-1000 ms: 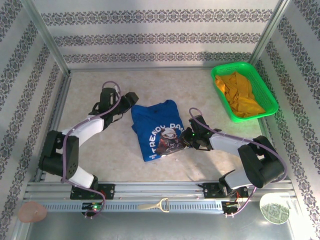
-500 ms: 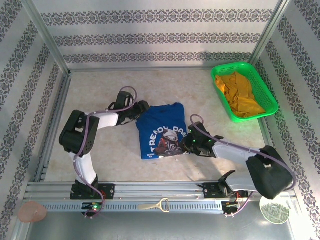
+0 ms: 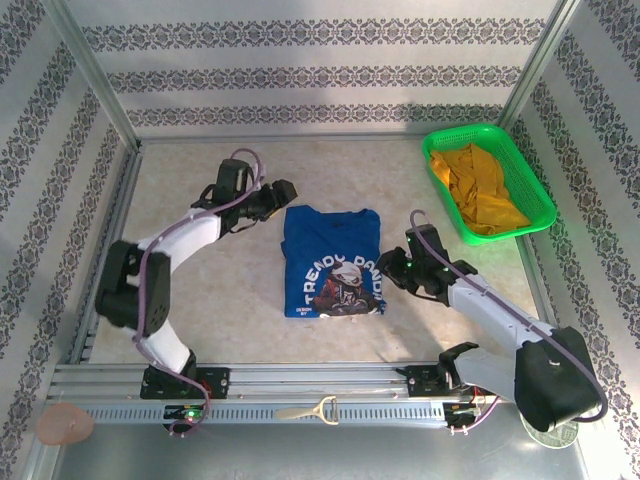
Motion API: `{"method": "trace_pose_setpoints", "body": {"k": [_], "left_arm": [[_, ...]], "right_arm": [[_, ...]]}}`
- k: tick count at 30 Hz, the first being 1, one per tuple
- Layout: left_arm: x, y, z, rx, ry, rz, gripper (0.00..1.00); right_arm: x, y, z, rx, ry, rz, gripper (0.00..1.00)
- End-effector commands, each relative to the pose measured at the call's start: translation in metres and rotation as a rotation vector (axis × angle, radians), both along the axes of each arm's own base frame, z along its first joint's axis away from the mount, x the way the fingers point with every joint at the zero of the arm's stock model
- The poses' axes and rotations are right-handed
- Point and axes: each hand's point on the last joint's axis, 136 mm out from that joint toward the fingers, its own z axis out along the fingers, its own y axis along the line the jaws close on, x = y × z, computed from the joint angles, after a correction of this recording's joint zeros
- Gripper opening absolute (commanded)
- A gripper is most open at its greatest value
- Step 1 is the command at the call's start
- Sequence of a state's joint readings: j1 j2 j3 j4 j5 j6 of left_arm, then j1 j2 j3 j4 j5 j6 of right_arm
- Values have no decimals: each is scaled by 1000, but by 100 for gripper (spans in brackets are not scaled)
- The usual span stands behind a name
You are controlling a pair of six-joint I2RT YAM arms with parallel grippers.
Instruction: Fold the inside-out t-shirt
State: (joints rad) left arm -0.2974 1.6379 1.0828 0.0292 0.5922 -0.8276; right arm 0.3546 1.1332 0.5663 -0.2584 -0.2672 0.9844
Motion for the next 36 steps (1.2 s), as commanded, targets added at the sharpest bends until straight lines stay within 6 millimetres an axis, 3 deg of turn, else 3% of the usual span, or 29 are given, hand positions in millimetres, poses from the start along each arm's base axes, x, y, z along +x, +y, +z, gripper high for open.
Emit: {"method": "trace_pose_setpoints", "body": {"k": [1,5,10,15,20,24,27,31,34,36], "left_arm": [[-69,-30,-18,-45,138,-118,68],[-116,-50,-34,-115,156,-180,69],[-162,-73,-56,-176,206,-338,69],[-190,-59,-101,-123,307,-339,69],[-212,-38,-135,-13,367,-329,69],[-221,-27,-150,49,392,-327,68],[-215,-30,-138,47,364,-325,68],[-190,-40,-90,32,259,-313,69],[-175,-49,-58,-2,198,-303,69],[-168,-55,-47,-31,180,-298,69]], "right_arm": [[4,27,10,86,-34,159,31],[15,42,2,116,-21,198,29],[30,43,-19,114,-5,175,27],[47,36,-38,88,15,152,26],[60,27,-60,100,61,120,26],[68,27,-56,141,47,127,28],[70,32,-28,187,-13,156,30],[50,31,6,203,-42,172,30],[19,20,8,171,-10,156,32],[-4,5,-1,100,23,122,43]]}}
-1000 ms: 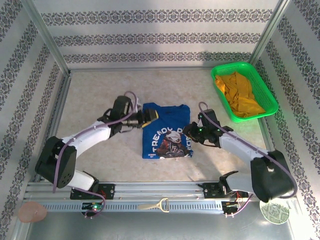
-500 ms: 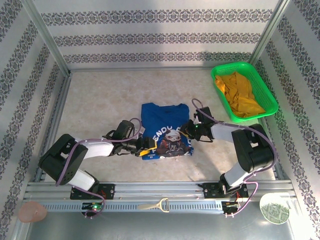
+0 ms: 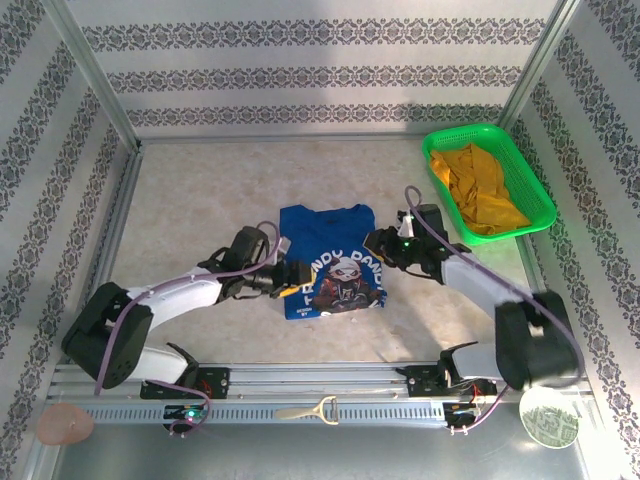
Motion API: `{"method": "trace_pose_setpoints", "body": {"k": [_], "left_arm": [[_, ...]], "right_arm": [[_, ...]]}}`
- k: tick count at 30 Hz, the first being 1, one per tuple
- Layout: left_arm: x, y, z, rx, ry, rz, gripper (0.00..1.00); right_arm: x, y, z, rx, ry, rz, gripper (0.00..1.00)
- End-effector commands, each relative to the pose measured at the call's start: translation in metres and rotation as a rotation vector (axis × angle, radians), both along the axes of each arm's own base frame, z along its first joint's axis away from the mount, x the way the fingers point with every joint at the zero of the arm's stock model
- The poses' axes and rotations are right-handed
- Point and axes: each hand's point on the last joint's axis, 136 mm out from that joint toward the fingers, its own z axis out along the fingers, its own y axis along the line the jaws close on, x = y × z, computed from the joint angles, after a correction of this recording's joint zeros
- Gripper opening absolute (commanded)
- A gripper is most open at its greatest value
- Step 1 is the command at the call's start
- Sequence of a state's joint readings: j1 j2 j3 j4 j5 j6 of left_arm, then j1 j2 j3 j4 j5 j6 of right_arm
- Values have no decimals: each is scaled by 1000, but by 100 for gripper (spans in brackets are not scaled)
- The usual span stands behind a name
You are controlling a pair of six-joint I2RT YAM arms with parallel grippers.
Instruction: Fold the inside-out t-shirt
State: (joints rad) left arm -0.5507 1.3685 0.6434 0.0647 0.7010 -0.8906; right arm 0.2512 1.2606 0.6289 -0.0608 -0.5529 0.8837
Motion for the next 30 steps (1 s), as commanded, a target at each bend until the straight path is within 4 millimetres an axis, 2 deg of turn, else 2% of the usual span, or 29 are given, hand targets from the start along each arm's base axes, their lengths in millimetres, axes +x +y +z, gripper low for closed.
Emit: {"method": "trace_pose_setpoints", "body": {"k": [1,3,6,12,16,22,25,26,27,30], "left_arm": [[6,-8,16,-11,-21,4,69],[7,-15,14,-15,-14,-17,69],[6,-21,2,-3,11,-38,69],[1,-14,-36,51,62,-22,69],[-3,-9,-52,68,86,-5,69],[-9,-1,-68,98,108,10,69],[-12,2,-75,112,120,12,69],[-13,3,-77,120,122,14,69],[-15,5,-79,126,125,16,69],[-19,11,-86,151,133,29,69]], "right_arm": [[-50,-27,-38,-130,153,-48,46],[-69,-40,-49,-163,192,-92,48],[-85,-44,-66,-159,227,-110,49],[-93,-39,-77,-162,246,-67,46],[-99,-37,-84,-163,260,-54,43],[-94,-32,-88,-146,257,-47,28],[-96,-30,-89,-141,264,-32,4],[-97,-31,-88,-142,267,-31,0],[-108,-34,-96,-151,300,-33,0],[-126,-43,-102,-177,364,-58,0]]}}
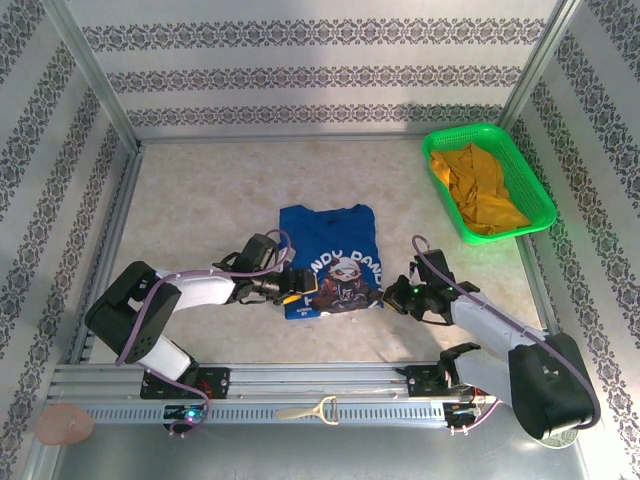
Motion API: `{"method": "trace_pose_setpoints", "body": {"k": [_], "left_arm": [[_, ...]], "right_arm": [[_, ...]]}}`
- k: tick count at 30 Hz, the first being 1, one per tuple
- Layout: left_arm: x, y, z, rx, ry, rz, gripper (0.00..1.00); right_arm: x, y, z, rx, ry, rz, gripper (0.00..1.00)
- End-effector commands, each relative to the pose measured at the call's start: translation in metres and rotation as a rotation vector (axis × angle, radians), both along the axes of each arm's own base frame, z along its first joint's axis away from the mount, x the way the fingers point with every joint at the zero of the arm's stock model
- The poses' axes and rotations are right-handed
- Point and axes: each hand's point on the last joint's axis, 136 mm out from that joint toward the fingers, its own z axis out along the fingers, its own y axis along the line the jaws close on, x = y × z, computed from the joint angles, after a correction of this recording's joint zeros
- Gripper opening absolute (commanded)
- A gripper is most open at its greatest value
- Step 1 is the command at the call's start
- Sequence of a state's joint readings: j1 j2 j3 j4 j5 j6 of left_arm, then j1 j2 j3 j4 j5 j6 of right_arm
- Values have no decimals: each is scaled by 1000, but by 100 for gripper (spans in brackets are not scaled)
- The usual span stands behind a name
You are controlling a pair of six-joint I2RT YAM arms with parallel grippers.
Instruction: Fold the inside-out t-shirt
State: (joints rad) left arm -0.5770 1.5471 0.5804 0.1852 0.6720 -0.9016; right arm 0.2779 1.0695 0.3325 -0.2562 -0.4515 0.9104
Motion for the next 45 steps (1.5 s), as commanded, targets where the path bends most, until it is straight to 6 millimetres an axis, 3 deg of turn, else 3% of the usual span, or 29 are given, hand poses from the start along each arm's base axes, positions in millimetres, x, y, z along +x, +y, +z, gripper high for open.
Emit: {"method": "trace_pose_setpoints", "body": {"k": [1,3,6,8,10,15,18,22,25,30,40,45], "left_arm": [[-11,13,-22,75,32,31,69],[-13,17,-24,85,33,42,69],[-10,18,-20,88,20,56,69],[-5,16,-8,79,-6,57,69],[6,11,13,63,-50,57,69],[49,-8,85,10,-212,47,75],[85,-20,102,-19,-243,30,75],[143,-37,95,-45,-245,-8,76],[182,-39,85,-52,-238,-9,76],[220,-25,72,-63,-210,23,76],[244,19,19,-28,-131,108,76],[253,27,10,-10,-121,132,75]], "right_arm": [[-30,-10,-14,-39,107,-16,0],[-48,-20,-22,-82,195,-48,0],[-57,-28,-22,-99,243,-109,0],[-47,-27,-12,-73,205,-139,31],[-25,-25,12,-55,121,-155,41],[49,-8,68,-13,-121,-59,44],[94,10,95,20,-212,24,43],[147,30,110,61,-278,91,37],[175,41,103,84,-276,124,30],[201,46,81,77,-243,116,26],[235,31,17,-15,-123,53,29],[256,36,7,-17,-101,61,34]]}}
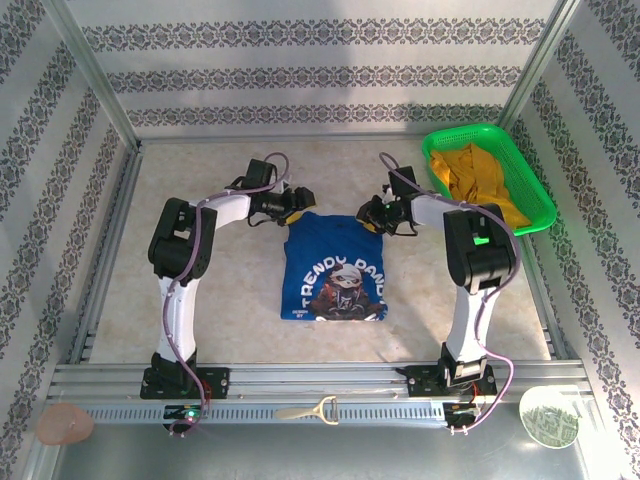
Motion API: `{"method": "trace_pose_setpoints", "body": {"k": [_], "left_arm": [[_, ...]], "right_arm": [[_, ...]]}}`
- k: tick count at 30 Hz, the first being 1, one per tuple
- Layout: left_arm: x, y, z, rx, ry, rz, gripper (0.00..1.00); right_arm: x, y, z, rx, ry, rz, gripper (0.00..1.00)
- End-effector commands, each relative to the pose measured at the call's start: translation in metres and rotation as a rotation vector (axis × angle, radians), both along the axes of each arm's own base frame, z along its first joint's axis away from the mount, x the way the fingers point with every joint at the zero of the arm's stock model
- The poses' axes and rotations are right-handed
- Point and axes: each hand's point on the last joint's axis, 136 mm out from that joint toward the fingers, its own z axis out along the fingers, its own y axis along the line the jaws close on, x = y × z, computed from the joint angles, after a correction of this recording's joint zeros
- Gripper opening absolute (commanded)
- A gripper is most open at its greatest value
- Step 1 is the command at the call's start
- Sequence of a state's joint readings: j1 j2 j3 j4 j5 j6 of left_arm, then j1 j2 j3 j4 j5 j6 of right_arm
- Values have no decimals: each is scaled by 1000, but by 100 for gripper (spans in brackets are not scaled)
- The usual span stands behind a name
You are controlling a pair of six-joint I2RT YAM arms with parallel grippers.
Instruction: Fold the inside-out t-shirt
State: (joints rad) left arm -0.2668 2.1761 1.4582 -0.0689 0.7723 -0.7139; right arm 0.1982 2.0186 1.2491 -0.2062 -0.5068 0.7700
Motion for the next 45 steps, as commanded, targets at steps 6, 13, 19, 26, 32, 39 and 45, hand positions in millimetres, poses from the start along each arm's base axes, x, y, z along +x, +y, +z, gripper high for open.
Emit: {"method": "trace_pose_setpoints", "body": {"k": [6,13,19,26,32,39,45], "left_arm": [[26,12,23,-4,-64,38,75],[8,43,84,119,-126,73,79],[-41,77,43,353,-13,43,85],[-70,65,10,436,39,-61,86],[-80,49,-13,485,64,-114,87],[-85,36,-21,476,66,-116,87],[-87,21,-25,460,62,-125,87]], "right_arm": [[38,5,53,48,-125,43,37],[13,-27,102,-63,-211,43,60],[-14,-57,64,-174,-128,11,74],[-32,-62,32,-210,-62,26,75],[-48,-66,14,-240,-12,23,76],[-60,-52,0,-255,13,56,76],[-64,-27,-5,-257,18,105,76]]}}
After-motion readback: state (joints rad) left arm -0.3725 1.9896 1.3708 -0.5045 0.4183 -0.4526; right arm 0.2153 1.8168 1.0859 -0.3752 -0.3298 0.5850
